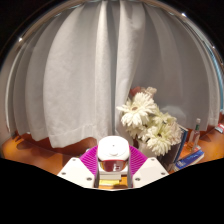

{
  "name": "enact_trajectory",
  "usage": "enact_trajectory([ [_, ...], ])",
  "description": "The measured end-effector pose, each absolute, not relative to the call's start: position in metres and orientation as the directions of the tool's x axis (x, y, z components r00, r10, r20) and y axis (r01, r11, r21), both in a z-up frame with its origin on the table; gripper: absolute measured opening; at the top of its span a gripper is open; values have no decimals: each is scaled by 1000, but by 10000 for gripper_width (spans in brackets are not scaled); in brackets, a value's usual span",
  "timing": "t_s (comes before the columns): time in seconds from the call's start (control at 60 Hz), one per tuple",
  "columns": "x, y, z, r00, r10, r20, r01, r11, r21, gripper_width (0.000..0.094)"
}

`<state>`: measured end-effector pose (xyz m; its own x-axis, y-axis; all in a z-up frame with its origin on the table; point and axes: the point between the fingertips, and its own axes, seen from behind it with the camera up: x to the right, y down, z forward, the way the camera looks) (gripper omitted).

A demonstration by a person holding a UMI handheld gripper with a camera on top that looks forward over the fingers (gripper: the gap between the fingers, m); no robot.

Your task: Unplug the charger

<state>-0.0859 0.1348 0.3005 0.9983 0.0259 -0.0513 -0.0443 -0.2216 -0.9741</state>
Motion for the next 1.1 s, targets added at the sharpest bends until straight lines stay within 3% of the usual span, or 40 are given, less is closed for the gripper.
enact_trajectory([
  [0.067, -59, 125, 384, 992, 50, -112, -106, -110, -988, 383],
  [0.133, -33, 116, 426, 992, 47, -118, -115, -60, -992, 382],
  [0.233, 42, 102, 437, 997, -14, -77, -77, -54, -996, 384],
  [0.317, 91, 95, 385, 998, -47, -50, -57, -150, -987, 383],
  [0.533, 150, 74, 165, 1000, 6, 24, 24, -526, -850, 404],
  [0.633, 167, 68, 114, 993, 43, 109, 114, -565, -817, 417],
  [0.85, 167, 56, 53, 999, 16, -42, -20, -668, -744, 470],
  [1.0, 168, 52, 63, 1000, 8, -14, -6, -646, -763, 517],
  [1.1, 168, 50, 84, 1000, 0, 3, 2, -629, -778, 657],
])
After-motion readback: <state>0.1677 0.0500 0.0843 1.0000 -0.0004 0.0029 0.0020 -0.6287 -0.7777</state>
